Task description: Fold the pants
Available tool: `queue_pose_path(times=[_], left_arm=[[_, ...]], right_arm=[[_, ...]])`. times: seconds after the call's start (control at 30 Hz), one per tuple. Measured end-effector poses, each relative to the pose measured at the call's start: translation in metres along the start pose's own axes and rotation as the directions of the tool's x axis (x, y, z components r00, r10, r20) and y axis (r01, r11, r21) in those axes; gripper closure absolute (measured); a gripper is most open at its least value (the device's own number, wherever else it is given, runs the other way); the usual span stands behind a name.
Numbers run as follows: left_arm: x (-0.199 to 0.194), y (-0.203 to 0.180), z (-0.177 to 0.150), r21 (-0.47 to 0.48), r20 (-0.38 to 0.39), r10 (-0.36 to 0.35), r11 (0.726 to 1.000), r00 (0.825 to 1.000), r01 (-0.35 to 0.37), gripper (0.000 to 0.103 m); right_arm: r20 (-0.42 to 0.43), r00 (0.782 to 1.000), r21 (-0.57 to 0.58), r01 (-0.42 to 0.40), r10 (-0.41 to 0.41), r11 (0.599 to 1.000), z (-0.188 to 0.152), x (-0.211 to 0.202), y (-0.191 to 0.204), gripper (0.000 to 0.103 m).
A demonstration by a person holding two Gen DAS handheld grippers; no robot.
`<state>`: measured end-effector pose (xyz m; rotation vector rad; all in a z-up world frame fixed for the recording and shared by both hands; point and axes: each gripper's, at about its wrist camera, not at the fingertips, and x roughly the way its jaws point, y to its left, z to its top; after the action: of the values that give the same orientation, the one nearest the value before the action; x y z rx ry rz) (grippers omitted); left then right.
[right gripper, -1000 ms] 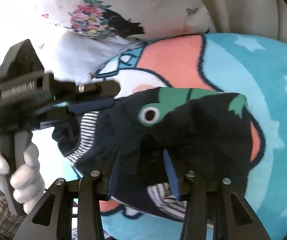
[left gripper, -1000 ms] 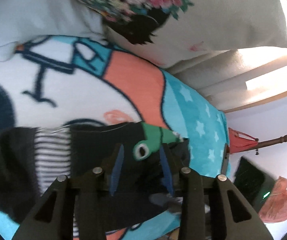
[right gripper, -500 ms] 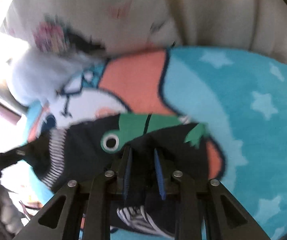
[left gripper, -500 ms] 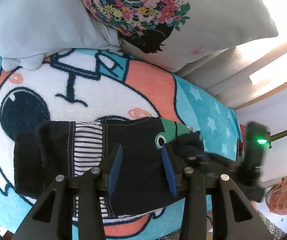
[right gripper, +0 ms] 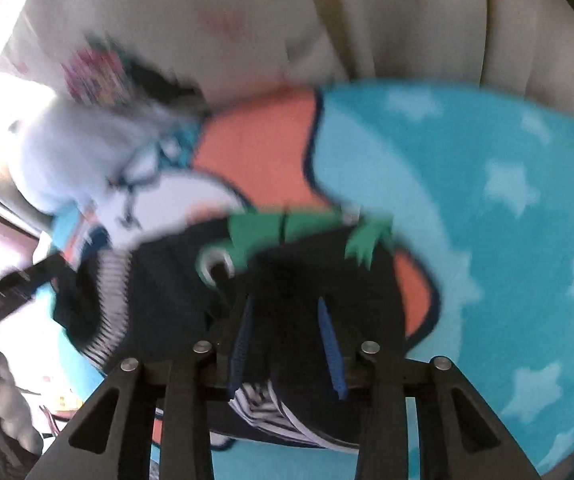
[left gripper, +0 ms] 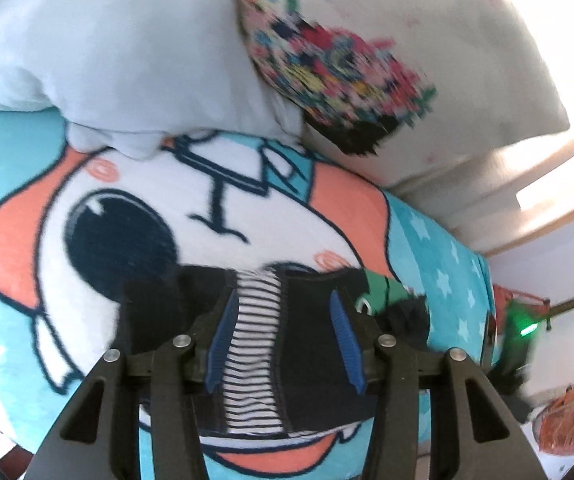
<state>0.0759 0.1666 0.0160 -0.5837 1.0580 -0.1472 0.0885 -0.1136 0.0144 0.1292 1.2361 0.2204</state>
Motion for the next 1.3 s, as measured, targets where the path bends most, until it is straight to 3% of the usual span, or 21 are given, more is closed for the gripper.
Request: queue_pose_path(times=[0.03,0.07,0.13,0.33,0.43,0.6,0.7,0.83,0.97,1.1,1.23,1.3], left_arm=[[-0.003,0.004,0.002,-0.011,0.008,0.004,1.0,1.0,-0.004,0.057],[-0.007,0.01,0.003,-0.023,0.018,0.008,1.0,1.0,-0.008,0.057],[-0.016,0.025,0.003,-0.053,0.038,0.025,0.998,0.999,-0.023,0.056],[-0.033,0.082,-0.013,-0.17,0.045,0.085,0.983,0.995,-0.076,0.056],[-0.034,0.105,-0.027,-0.222,0.021,0.093,0.971,0.995,-0.086,0.056],[-0.036,0.124,-0.045,-0.243,-0.002,0.096,0.965,0.995,-0.093,0.056],[-0.04,0.131,-0.051,-0.248,-0.006,0.094,0.964,0.996,-0.092,0.056],[-0.043,0.141,-0.058,-0.243,-0.005,0.08,0.967,0.997,-0.079,0.056],[-0.047,0.148,-0.064,-0.23,-0.006,0.072,0.971,0.997,-0.071,0.056],[-0.048,0.155,-0.069,-0.233,-0.011,0.062,0.97,0.998,-0.063,0.056],[-0.046,0.158,-0.071,-0.228,-0.017,0.046,0.973,0.999,-0.048,0.056],[-0.044,0.156,-0.071,-0.219,-0.018,0.028,0.975,0.999,-0.032,0.056]], right_arm=[[-0.054,0.999,0.006,-0.003,0.003,1.0,-0.005,0.016,-0.001,0.058],[-0.006,1.0,-0.008,0.007,-0.007,1.0,-0.007,0.011,0.001,0.052],[-0.035,0.999,-0.026,0.017,-0.017,1.0,-0.004,0.01,0.006,0.052],[0.059,0.998,-0.041,-0.021,0.023,0.999,0.008,-0.03,0.021,0.052],[0.054,0.997,-0.103,-0.057,0.063,0.993,0.018,-0.037,0.048,0.05],[-0.057,0.985,-0.182,-0.17,0.162,0.969,0.025,-0.007,0.112,0.048],[-0.166,0.961,-0.191,-0.25,0.219,0.949,0.026,0.017,0.15,0.046],[-0.287,0.929,-0.169,-0.291,0.235,0.942,0.032,0.055,0.2,0.034],[-0.34,0.933,-0.197,-0.193,0.118,0.961,0.038,0.086,0.234,0.031],[-0.385,0.923,-0.228,-0.093,-0.002,0.969,0.042,0.117,0.261,0.029],[-0.38,0.912,-0.324,0.026,-0.155,0.946,0.035,0.141,0.287,0.024],[-0.357,0.905,-0.396,0.077,-0.231,0.915,0.028,0.146,0.3,0.023]])
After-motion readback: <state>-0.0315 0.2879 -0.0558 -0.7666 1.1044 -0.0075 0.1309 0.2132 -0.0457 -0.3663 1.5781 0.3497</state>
